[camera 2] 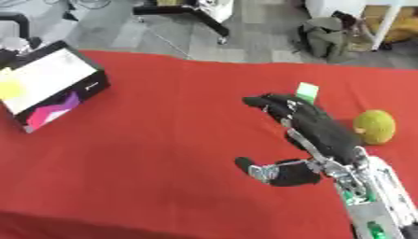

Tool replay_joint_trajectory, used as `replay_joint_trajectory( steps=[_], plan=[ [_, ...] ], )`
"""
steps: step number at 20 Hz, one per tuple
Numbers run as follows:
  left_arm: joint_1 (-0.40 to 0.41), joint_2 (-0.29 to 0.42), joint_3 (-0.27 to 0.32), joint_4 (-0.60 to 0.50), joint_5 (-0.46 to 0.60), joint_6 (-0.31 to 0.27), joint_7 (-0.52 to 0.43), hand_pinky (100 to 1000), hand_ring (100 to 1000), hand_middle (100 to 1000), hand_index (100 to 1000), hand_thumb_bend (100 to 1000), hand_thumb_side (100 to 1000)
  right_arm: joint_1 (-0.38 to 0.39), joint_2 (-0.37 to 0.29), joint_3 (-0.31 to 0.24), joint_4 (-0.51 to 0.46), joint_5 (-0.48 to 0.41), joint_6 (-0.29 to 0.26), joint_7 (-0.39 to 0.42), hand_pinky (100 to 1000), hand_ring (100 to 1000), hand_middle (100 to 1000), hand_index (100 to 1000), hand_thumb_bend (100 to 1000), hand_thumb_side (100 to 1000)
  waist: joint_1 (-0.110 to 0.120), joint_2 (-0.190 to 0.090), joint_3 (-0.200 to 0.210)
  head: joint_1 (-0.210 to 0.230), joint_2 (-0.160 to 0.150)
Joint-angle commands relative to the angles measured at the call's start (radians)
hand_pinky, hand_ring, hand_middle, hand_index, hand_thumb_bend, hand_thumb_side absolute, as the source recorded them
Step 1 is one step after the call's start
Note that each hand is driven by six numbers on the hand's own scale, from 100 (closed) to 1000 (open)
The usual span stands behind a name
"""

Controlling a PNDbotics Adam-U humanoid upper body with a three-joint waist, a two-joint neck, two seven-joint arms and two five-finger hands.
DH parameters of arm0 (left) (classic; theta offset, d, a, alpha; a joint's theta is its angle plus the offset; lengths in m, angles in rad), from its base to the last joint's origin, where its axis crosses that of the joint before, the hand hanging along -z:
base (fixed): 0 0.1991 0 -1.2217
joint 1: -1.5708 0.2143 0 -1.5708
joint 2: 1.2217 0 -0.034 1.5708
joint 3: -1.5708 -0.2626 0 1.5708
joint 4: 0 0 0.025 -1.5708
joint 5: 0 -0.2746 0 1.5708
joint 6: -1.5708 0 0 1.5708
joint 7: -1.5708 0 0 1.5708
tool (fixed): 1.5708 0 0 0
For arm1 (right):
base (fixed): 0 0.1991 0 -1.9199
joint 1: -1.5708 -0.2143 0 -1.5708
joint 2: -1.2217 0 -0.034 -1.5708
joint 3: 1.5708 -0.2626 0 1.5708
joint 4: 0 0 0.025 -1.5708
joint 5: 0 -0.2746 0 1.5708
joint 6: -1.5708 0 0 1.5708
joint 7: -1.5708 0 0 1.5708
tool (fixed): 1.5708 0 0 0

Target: Pick up the objects with one hand, pass them to the other hand, and then place them into the box on the other side of the table.

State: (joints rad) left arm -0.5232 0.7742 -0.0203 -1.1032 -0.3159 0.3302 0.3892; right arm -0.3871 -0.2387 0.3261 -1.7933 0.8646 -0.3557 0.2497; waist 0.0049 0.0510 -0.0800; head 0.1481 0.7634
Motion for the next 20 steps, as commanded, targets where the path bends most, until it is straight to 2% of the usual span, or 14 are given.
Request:
replay_joint_trajectory(
  steps=[1, 6, 10, 14, 15, 16, 20],
  plan=[
    [0.014, 0.023, -0.006, -0.144, 0.065, -0.056, -0.031, 832, 772, 756, 917, 823, 672, -0.029, -0.034, -0.017, 0.003, -0.019, 0.004, -0.011, 830, 789, 791, 941, 397, 582, 0.003, -0.015, 0.005, -0.081, 0.005],
    [0.09, -0.044, -0.021, -0.415, 0.224, -0.169, -0.118, 798, 700, 668, 872, 786, 639, -0.104, -0.1, -0.045, 0.148, -0.119, 0.038, -0.045, 842, 803, 815, 940, 373, 558, 0.0, -0.011, 0.021, -0.261, 0.007],
    [0.145, -0.115, -0.026, -0.582, 0.327, -0.224, -0.151, 784, 645, 603, 824, 750, 634, -0.174, -0.168, -0.098, 0.339, -0.159, 0.077, -0.042, 855, 823, 847, 951, 366, 540, -0.002, -0.009, 0.032, -0.352, 0.007],
    [0.185, -0.161, -0.032, -0.692, 0.372, -0.252, -0.186, 783, 636, 594, 826, 736, 640, -0.22, -0.23, -0.18, 0.52, -0.067, 0.128, -0.038, 854, 830, 857, 955, 374, 523, -0.004, -0.008, 0.042, -0.4, 0.007],
    [0.193, -0.166, -0.033, -0.71, 0.372, -0.252, -0.198, 783, 635, 591, 826, 734, 641, -0.224, -0.241, -0.199, 0.552, -0.042, 0.142, -0.042, 853, 830, 855, 954, 209, 425, -0.004, -0.008, 0.044, -0.406, 0.007],
    [0.2, -0.169, -0.036, -0.725, 0.372, -0.251, -0.211, 783, 634, 592, 826, 732, 643, -0.226, -0.254, -0.217, 0.579, -0.02, 0.157, -0.046, 852, 830, 857, 954, 379, 520, -0.005, -0.008, 0.045, -0.41, 0.007],
    [0.222, -0.178, -0.045, -0.766, 0.351, -0.244, -0.264, 783, 633, 591, 826, 725, 652, -0.219, -0.3, -0.267, 0.654, 0.044, 0.202, -0.026, 851, 833, 855, 956, 375, 523, -0.008, -0.009, 0.045, -0.415, 0.007]
  ],
)
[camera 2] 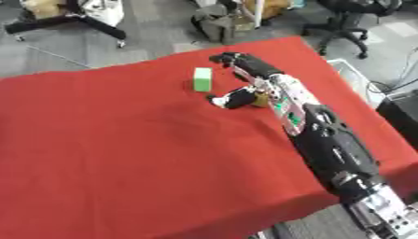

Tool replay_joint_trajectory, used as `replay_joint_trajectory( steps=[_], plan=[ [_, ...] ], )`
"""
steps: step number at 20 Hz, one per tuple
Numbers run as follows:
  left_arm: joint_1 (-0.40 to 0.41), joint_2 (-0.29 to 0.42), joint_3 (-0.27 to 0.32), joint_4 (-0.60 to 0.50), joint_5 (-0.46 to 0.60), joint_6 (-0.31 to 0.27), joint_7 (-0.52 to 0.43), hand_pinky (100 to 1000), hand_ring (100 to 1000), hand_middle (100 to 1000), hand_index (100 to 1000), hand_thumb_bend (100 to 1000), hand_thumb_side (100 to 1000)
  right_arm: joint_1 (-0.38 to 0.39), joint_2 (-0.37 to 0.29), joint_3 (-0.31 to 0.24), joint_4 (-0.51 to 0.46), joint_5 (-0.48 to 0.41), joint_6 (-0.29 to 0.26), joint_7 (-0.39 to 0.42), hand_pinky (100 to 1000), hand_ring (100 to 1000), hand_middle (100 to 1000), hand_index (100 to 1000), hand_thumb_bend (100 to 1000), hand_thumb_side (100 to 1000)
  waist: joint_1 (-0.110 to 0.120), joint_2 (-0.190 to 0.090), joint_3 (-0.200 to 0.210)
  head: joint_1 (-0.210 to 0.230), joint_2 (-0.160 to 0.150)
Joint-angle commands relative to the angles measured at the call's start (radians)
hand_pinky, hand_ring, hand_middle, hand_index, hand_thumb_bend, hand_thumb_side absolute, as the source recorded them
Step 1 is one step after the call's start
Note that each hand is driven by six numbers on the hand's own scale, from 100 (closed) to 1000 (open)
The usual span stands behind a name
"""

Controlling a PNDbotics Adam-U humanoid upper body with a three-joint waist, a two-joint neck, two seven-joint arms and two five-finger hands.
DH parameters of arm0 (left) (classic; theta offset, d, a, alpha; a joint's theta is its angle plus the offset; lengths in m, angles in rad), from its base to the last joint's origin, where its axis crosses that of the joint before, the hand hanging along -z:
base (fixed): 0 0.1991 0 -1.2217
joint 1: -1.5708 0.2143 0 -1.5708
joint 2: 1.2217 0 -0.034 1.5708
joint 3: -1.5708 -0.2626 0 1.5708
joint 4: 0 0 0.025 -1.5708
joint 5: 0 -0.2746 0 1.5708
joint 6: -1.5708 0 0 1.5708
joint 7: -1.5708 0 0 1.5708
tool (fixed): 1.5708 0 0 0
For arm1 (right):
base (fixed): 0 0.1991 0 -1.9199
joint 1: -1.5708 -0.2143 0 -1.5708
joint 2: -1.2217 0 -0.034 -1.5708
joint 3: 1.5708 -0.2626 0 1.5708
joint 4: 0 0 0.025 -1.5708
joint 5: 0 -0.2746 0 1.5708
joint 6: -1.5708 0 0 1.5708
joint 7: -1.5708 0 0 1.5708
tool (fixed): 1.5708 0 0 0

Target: Pick up the objects with one hand, pass them to the other hand, and then place them into the box on the other side of the table.

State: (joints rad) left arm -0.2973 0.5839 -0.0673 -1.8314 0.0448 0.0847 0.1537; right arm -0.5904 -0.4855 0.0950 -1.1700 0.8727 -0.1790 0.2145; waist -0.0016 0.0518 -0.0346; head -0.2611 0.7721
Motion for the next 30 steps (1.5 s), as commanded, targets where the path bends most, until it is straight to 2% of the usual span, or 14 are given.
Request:
replay_joint_trajectory(
  steps=[1, 7, 11, 12, 13, 16, 18, 21, 24, 27, 30],
  plan=[
    [-0.001, 0.01, 0.002, -0.043, -0.015, 0.004, -0.038, 783, 632, 590, 826, 723, 652, -0.014, -0.06, -0.043, 0.044, 0.045, 0.034, 0.018, 851, 834, 857, 954, 376, 526, -0.002, -0.01, 0.0, -0.004, -0.002],
    [0.003, -0.004, -0.002, -0.061, -0.02, 0.004, -0.06, 784, 631, 589, 827, 717, 659, -0.018, -0.068, -0.07, 0.168, 0.077, 0.063, 0.04, 839, 817, 821, 909, 350, 509, 0.002, -0.006, 0.001, -0.003, -0.002],
    [0.001, -0.013, -0.008, -0.069, -0.018, 0.004, -0.068, 784, 630, 587, 827, 712, 667, -0.025, -0.057, -0.069, 0.23, 0.114, 0.071, 0.002, 811, 771, 740, 814, 287, 377, 0.008, -0.001, 0.008, 0.006, -0.002],
    [0.0, -0.015, -0.009, -0.07, -0.018, 0.004, -0.07, 784, 630, 587, 827, 712, 667, -0.025, -0.054, -0.069, 0.24, 0.124, 0.073, -0.013, 811, 771, 740, 814, 287, 377, 0.009, 0.0, 0.009, 0.008, -0.002],
    [0.0, -0.016, -0.01, -0.071, -0.017, 0.005, -0.071, 784, 630, 586, 827, 709, 671, -0.026, -0.051, -0.069, 0.247, 0.135, 0.076, -0.033, 785, 721, 646, 726, 243, 271, 0.01, 0.0, 0.01, 0.011, -0.002],
    [-0.002, -0.02, -0.013, -0.071, -0.016, 0.006, -0.071, 783, 628, 584, 826, 704, 673, -0.027, -0.042, -0.067, 0.254, 0.175, 0.09, -0.136, 744, 632, 499, 572, 170, 111, 0.011, 0.0, 0.012, 0.016, -0.002],
    [-0.002, -0.022, -0.015, -0.069, -0.014, 0.007, -0.069, 782, 625, 581, 825, 698, 678, -0.026, -0.035, -0.065, 0.243, 0.195, 0.098, -0.227, 718, 585, 419, 484, 100, 100, 0.011, 0.0, 0.012, 0.019, -0.002],
    [-0.002, -0.023, -0.017, -0.065, -0.011, 0.011, -0.065, 781, 623, 579, 823, 691, 681, -0.024, -0.024, -0.056, 0.181, 0.198, 0.095, -0.365, 698, 559, 364, 431, 100, 100, 0.011, 0.0, 0.012, 0.028, -0.002],
    [-0.003, -0.021, -0.02, -0.058, -0.011, 0.016, -0.063, 780, 621, 576, 821, 684, 689, -0.019, -0.009, -0.026, 0.065, 0.184, 0.075, -0.459, 691, 545, 340, 403, 100, 100, 0.011, 0.0, 0.012, 0.038, -0.005],
    [-0.004, -0.02, -0.031, -0.035, -0.01, 0.029, -0.068, 780, 620, 571, 820, 677, 701, -0.006, 0.007, 0.035, -0.119, 0.148, 0.037, -0.482, 691, 540, 328, 385, 100, 115, 0.01, 0.001, 0.012, 0.056, -0.018],
    [-0.012, -0.016, -0.049, -0.014, -0.001, 0.036, -0.089, 780, 618, 569, 816, 677, 704, 0.007, 0.027, 0.098, -0.293, 0.088, 0.006, -0.443, 693, 540, 325, 383, 100, 100, 0.009, 0.002, 0.013, 0.073, -0.024]
  ],
)
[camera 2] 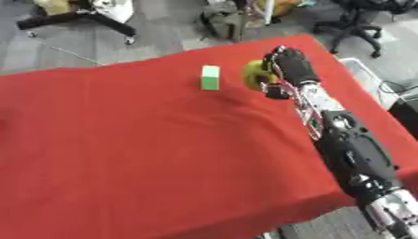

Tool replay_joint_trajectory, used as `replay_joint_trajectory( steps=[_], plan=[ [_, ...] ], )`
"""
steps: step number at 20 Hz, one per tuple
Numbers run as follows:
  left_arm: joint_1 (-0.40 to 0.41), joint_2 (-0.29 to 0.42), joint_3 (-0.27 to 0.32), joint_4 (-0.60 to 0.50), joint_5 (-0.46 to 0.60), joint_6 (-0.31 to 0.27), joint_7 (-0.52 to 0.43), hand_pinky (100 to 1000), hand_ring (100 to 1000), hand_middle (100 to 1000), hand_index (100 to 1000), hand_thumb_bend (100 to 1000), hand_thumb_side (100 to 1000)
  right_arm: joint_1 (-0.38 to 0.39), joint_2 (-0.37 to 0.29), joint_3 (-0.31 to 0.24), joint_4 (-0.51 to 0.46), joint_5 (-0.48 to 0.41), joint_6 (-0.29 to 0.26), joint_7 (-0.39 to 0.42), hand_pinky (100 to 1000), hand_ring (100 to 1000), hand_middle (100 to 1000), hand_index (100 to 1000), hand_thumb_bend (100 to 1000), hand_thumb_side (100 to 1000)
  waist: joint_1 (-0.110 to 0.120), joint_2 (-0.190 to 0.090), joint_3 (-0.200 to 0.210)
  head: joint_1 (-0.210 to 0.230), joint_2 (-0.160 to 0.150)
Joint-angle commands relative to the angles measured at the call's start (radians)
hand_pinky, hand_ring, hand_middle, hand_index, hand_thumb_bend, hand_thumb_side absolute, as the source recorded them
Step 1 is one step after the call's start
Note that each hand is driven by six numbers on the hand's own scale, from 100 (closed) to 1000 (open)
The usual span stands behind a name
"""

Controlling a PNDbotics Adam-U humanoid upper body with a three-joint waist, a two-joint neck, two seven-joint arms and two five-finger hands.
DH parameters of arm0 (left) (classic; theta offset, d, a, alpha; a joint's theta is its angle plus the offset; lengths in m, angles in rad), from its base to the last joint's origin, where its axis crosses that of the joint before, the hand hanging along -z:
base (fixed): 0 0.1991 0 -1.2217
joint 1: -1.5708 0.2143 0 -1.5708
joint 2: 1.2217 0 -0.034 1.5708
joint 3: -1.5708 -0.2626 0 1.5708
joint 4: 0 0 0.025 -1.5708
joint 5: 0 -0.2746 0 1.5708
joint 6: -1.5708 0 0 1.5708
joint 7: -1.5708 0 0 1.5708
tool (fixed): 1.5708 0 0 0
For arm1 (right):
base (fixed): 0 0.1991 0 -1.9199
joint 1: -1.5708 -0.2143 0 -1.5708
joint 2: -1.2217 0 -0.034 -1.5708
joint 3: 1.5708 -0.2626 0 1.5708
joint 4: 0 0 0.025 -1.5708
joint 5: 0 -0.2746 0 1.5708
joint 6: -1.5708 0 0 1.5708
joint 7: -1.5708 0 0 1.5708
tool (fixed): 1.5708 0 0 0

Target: Pick up the objects with one hand, pass them to the other hand, and then place them into the box on the other side of the table.

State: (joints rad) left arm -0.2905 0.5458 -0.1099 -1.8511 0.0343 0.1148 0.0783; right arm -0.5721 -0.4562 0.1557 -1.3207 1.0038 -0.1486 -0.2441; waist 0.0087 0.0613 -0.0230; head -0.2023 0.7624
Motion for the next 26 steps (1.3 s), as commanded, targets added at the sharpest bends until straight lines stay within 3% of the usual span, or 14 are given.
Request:
replay_joint_trajectory(
  steps=[1, 3, 7, 11, 17, 26],
  plan=[
    [-0.023, 0.023, -0.014, 0.013, 0.014, 0.009, -0.022, 780, 618, 569, 815, 679, 702, -0.009, 0.007, 0.056, -0.194, -0.067, -0.033, 0.033, 694, 539, 324, 383, 100, 100, -0.002, -0.008, 0.001, 0.023, -0.014],
    [-0.035, 0.027, -0.033, 0.029, 0.026, 0.015, -0.04, 780, 618, 571, 814, 683, 698, -0.008, 0.035, 0.098, -0.291, -0.119, -0.057, 0.068, 696, 539, 323, 381, 100, 100, -0.001, -0.009, 0.001, 0.058, -0.011],
    [-0.07, 0.032, -0.083, 0.054, 0.034, 0.026, -0.102, 782, 624, 577, 816, 693, 689, -0.013, 0.103, 0.187, -0.442, -0.228, -0.106, 0.16, 704, 542, 318, 378, 100, 100, 0.001, -0.011, -0.002, 0.171, -0.002],
    [-0.102, 0.035, -0.135, 0.039, 0.003, 0.029, -0.193, 786, 643, 590, 821, 711, 664, -0.019, 0.157, 0.254, -0.525, -0.332, -0.138, 0.258, 708, 541, 314, 374, 100, 100, 0.003, -0.011, -0.004, 0.225, 0.006],
    [-0.137, 0.03, -0.199, -0.006, -0.065, 0.034, -0.313, 791, 666, 621, 840, 735, 617, -0.024, 0.204, 0.3, -0.573, -0.436, -0.15, 0.357, 710, 539, 310, 371, 100, 100, 0.004, -0.01, -0.007, 0.233, 0.008],
    [-0.164, 0.015, -0.273, -0.051, -0.068, 0.012, -0.437, 808, 701, 664, 867, 792, 564, -0.025, 0.22, 0.321, -0.594, -0.499, -0.145, 0.411, 713, 538, 307, 369, 100, 100, 0.004, -0.007, -0.014, 0.22, 0.008]
  ],
)
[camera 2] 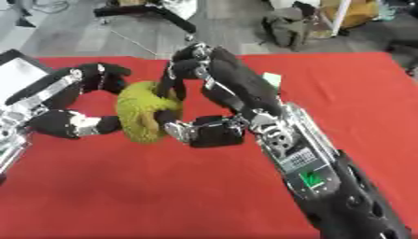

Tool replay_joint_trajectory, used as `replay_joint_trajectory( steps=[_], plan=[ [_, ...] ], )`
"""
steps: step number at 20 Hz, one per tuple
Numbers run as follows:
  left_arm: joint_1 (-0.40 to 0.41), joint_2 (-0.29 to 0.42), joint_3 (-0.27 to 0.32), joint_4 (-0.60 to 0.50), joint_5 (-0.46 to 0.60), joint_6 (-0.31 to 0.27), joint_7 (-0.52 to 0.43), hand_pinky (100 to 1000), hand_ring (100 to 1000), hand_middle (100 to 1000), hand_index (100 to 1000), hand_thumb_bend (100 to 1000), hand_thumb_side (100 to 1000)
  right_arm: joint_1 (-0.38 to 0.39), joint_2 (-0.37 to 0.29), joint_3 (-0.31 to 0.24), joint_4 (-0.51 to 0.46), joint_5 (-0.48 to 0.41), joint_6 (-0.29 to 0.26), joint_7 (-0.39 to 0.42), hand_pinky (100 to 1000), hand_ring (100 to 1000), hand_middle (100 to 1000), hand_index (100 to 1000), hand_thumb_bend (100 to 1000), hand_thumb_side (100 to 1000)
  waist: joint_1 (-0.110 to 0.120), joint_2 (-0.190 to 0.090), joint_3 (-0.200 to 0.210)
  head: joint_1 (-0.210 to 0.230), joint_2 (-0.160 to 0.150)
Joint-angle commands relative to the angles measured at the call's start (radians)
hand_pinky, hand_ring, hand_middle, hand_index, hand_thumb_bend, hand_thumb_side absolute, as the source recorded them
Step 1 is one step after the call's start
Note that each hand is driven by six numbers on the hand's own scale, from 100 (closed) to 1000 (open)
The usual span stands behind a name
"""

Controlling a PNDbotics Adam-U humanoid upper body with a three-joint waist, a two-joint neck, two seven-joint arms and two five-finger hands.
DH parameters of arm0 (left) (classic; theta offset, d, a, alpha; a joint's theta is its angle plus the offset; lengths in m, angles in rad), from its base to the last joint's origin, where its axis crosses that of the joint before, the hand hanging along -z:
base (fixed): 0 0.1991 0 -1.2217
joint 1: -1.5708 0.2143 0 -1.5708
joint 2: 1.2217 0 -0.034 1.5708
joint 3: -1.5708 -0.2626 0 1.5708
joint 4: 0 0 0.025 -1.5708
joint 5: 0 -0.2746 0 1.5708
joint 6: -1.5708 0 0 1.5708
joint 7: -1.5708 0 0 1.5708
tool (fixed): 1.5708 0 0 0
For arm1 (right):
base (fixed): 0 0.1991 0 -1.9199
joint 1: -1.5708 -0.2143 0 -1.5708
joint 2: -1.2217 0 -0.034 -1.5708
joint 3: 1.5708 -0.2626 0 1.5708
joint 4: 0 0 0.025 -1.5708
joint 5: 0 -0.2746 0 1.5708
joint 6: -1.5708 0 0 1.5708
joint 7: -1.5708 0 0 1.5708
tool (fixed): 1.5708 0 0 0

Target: Pick up the objects with one hand, pass them to the other hand, and then place them into the box on the other side of the table.

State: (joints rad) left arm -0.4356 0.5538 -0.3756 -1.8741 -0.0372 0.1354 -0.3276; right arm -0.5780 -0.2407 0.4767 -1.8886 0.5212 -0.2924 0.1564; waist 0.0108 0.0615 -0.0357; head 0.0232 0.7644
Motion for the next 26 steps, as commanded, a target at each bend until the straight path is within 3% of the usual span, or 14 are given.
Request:
replay_joint_trajectory(
  steps=[1, 9, 13, 17, 19, 22, 26],
  plan=[
    [-0.02, 0.007, -0.012, -0.034, 0.009, -0.015, -0.044, 809, 701, 664, 869, 796, 558, -0.019, 0.005, 0.001, -0.026, -0.02, -0.001, 0.013, 713, 538, 307, 368, 100, 100, 0.002, -0.007, -0.002, -0.008, 0.006],
    [-0.035, -0.002, -0.04, -0.066, 0.068, -0.028, -0.098, 797, 645, 595, 836, 768, 482, -0.017, 0.008, 0.013, -0.027, -0.044, -0.002, 0.032, 714, 538, 305, 368, 100, 100, 0.002, -0.007, -0.003, -0.018, 0.006],
    [-0.045, -0.01, -0.06, -0.079, 0.091, 0.002, -0.078, 751, 525, 456, 712, 628, 411, -0.019, 0.008, 0.016, -0.03, -0.05, -0.004, 0.041, 715, 539, 306, 368, 100, 100, 0.001, -0.007, -0.004, -0.022, 0.006],
    [-0.048, -0.012, -0.072, -0.088, 0.116, 0.036, -0.053, 669, 347, 244, 522, 320, 298, -0.02, 0.006, 0.015, -0.032, -0.053, -0.003, 0.043, 716, 539, 307, 370, 100, 100, 0.001, -0.007, -0.004, -0.023, 0.006],
    [-0.049, -0.012, -0.074, -0.089, 0.132, 0.052, -0.019, 654, 313, 202, 477, 241, 283, -0.019, 0.005, 0.015, -0.032, -0.057, -0.005, 0.046, 717, 539, 309, 372, 100, 100, 0.001, -0.008, -0.004, -0.024, 0.006],
    [-0.048, -0.012, -0.078, -0.09, 0.161, 0.066, 0.03, 632, 275, 151, 423, 209, 285, -0.017, 0.003, 0.015, -0.032, -0.061, -0.009, 0.053, 720, 547, 335, 403, 100, 100, 0.001, -0.008, -0.004, -0.025, 0.006],
    [-0.039, 0.002, -0.067, -0.09, 0.192, 0.066, 0.06, 629, 271, 141, 415, 212, 281, -0.006, -0.007, 0.007, -0.034, -0.06, -0.029, 0.073, 742, 589, 435, 516, 107, 274, 0.001, -0.009, -0.007, -0.028, 0.006]
  ],
)
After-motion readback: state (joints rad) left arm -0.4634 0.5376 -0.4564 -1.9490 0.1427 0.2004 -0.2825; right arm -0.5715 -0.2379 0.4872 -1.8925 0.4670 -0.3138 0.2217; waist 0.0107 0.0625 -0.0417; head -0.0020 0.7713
